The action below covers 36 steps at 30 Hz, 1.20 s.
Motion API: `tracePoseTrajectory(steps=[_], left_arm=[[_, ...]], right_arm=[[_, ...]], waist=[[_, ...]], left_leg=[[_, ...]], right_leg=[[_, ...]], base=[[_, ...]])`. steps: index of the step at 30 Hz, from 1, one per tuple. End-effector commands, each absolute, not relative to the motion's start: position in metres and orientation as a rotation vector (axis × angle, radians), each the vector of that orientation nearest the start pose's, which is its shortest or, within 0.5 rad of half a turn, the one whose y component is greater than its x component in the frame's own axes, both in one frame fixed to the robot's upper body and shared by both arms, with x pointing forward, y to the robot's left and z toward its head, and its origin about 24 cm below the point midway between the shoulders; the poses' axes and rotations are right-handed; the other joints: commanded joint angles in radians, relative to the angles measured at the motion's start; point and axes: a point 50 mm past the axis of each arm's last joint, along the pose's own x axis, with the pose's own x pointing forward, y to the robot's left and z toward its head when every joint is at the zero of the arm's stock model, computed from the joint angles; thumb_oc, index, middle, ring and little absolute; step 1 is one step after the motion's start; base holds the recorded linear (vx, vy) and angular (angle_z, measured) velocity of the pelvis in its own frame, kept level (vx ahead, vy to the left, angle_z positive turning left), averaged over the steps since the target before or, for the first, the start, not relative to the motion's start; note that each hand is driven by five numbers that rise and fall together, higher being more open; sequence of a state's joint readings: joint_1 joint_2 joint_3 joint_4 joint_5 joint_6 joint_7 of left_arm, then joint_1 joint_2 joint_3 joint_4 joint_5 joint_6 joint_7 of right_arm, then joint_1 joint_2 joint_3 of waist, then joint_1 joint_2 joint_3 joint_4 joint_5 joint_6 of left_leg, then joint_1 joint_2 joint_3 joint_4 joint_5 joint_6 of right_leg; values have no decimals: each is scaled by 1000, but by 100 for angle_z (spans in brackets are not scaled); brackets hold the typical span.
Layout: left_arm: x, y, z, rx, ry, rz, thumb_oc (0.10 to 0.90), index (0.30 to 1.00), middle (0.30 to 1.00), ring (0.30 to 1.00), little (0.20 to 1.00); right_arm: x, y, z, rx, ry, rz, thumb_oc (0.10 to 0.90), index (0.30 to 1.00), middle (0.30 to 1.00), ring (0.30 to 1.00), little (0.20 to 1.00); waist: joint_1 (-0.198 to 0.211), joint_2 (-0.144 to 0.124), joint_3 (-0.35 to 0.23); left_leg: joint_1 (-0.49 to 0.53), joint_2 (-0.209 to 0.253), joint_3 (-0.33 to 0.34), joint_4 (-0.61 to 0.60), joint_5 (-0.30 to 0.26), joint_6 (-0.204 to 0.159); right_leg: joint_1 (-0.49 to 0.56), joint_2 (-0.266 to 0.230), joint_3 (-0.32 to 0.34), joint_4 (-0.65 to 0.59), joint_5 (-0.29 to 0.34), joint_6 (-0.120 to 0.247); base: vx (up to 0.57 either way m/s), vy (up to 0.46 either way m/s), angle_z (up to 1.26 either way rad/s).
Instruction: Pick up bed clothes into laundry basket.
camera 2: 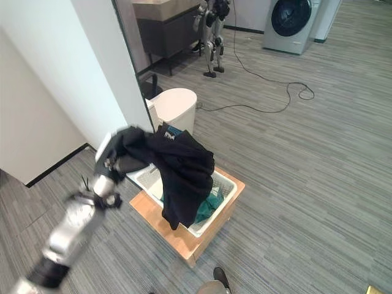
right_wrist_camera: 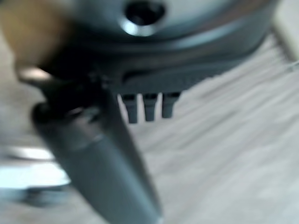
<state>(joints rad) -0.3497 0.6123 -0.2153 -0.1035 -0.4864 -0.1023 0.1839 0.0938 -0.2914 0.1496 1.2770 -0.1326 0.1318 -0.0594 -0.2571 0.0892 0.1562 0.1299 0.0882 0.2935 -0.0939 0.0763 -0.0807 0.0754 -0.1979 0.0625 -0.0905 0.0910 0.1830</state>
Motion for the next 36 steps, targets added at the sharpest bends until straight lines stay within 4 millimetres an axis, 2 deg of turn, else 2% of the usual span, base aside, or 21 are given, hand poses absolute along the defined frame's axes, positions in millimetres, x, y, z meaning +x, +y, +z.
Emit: tracePoseTrajectory(steps=[1,2,5,7,15,19,20,21,22,23,27,32,36], left_arm=[[295,186,263,84,-876,-7,400,300,300,300,300],[307,189,259,199,-837,64,400,300,300,300,300],[315,185,252,182,-798,73,400,300,300,300,300],[328,177,244,205,-731,69,400,300,300,300,300],[329,177,224,240,-658,63,400,300,300,300,300],[334,182,211,304,-594,97,400,300,300,300,300],[335,190,213,329,-590,121,400,300,300,300,300],[335,190,213,326,-589,122,400,300,300,300,300],[337,197,220,374,-609,152,400,300,300,300,300],[338,198,223,399,-613,163,400,300,300,300,300],[339,201,217,448,-591,182,400,300,300,300,300],[343,201,190,466,-479,161,400,300,300,300,300],[341,205,157,469,-358,143,400,300,300,300,300]], right_arm=[[18,-244,-170,-469,1556,-29,800,900,900,900,900],[24,-243,-170,-472,1540,-34,800,900,900,900,900],[28,-244,-170,-481,1532,-49,800,900,900,900,900],[30,-244,-169,-490,1535,-69,800,900,900,900,900],[32,-236,-171,-483,1549,-67,800,900,900,900,900],[43,-226,-172,-475,1518,-57,800,900,900,900,900],[31,-249,-168,-474,1560,-86,800,900,900,900,900],[31,-251,-168,-475,1561,-86,800,900,900,900,900],[14,-253,-168,-478,1570,-88,800,900,900,900,900],[6,-254,-168,-486,1583,-80,800,900,900,900,900],[-1,-250,-169,-484,1601,-48,800,900,900,900,900],[-1,-254,-168,-491,1599,-59,800,900,900,900,900],[2,-255,-167,-502,1591,-59,800,900,900,900,900]], waist=[[30,-73,-62],[35,-79,-63],[36,-84,-63],[30,-83,-61],[24,-52,-59],[18,-34,-55],[8,-38,-50],[8,-36,-50],[-10,-38,-44],[-15,-38,-43],[-25,-33,-41],[-46,-9,-27],[-66,14,-15]], left_leg=[[35,58,-17,7,-114,-49],[33,58,-19,7,-112,-50],[31,59,-20,7,-110,-51],[31,59,-23,7,-107,-52],[33,61,-18,7,-107,-52],[25,63,-18,7,-101,-55],[21,65,-13,7,-96,-58],[21,65,-13,7,-96,-58],[17,67,-7,7,-91,-62],[15,67,-4,7,-91,-63],[12,65,0,7,-89,-64],[5,65,6,7,-84,-67],[1,66,18,7,-82,-66]], right_leg=[[10,27,-51,18,-61,-52],[9,30,-53,18,-59,-51],[8,31,-55,18,-58,-51],[7,34,-55,20,-58,-51],[9,35,-51,16,-62,-51],[3,35,-50,14,-61,-50],[-1,35,-49,14,-60,-48],[-1,35,-49,14,-60,-48],[-10,37,-46,15,-57,-47],[-12,37,-44,15,-56,-46],[-17,34,-41,15,-55,-44],[-26,33,-30,15,-54,-44],[-37,35,-17,13,-53,-46]], base=[[-26,-45,0],[-20,-44,1],[-9,-18,0],[-15,-15,0],[3,1,-1],[-11,-3,0],[-33,-10,-3],[-65,-22,-11],[-51,-22,-18],[-58,-32,-18],[-7,-13,-4],[0,-5,-3],[9,0,-4]])
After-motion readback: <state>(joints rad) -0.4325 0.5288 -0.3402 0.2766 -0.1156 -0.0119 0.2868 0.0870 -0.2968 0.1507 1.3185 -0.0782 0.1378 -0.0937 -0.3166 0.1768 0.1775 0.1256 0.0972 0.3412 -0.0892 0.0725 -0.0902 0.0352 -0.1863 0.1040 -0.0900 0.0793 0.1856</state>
